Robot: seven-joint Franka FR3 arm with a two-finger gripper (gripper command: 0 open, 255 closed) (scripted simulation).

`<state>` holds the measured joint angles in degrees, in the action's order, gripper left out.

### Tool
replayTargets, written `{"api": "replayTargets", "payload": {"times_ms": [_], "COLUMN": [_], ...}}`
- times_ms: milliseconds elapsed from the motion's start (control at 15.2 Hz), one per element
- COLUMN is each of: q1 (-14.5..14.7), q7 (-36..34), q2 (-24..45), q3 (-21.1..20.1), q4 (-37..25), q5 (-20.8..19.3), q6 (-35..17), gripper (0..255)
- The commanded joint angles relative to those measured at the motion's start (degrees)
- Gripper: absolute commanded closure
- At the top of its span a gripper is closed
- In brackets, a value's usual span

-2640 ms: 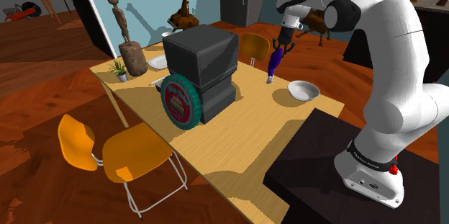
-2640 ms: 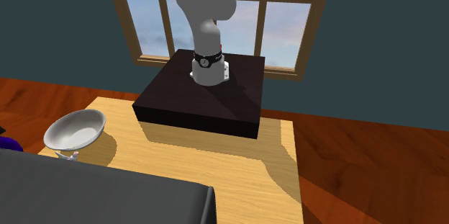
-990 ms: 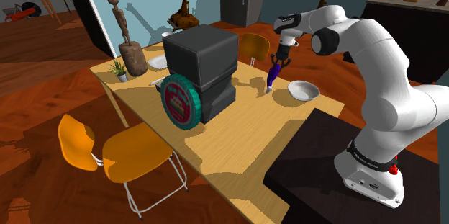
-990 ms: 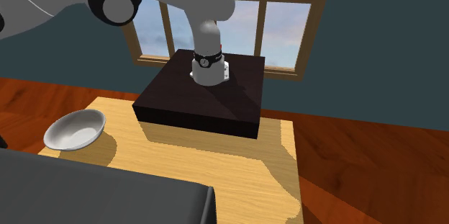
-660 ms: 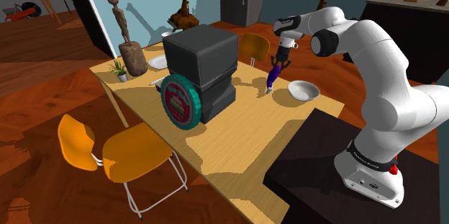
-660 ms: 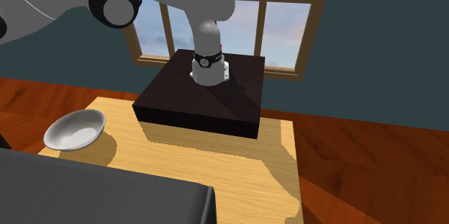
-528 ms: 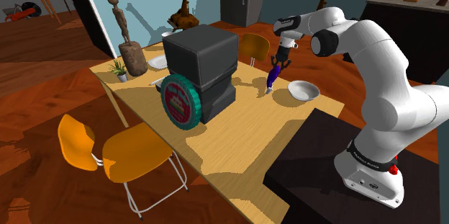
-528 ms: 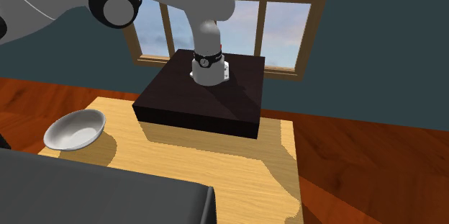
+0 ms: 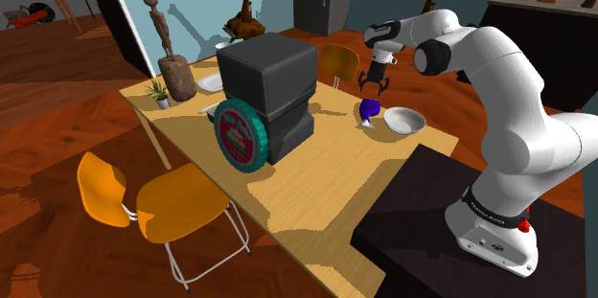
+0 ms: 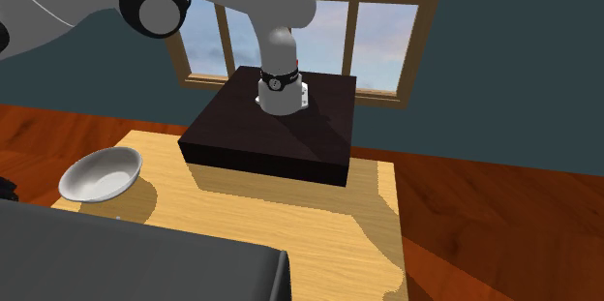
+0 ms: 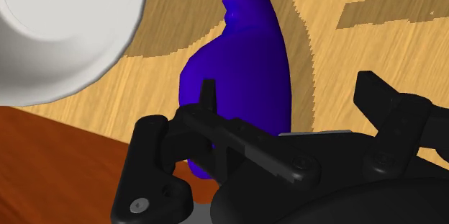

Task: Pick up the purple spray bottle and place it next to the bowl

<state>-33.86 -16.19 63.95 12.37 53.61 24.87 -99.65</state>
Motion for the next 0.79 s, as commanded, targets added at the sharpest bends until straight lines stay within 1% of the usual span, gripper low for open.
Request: {"api": "replayTargets", "payload": {"times_ms": [0, 198, 726], "q1": [-0.48, -2.23, -2.24], "q7": [-0.36, -1.73, -1.74], "q2": [0.11, 1.73, 1.75], "q3": [0.07, 0.04, 0.02], "q4": [-2.06, -10.23, -10.26], "q5": [-0.2, -0.71, -0.73], "q6": [1.89, 8.12, 8.13], "gripper": [0, 0, 0]}}
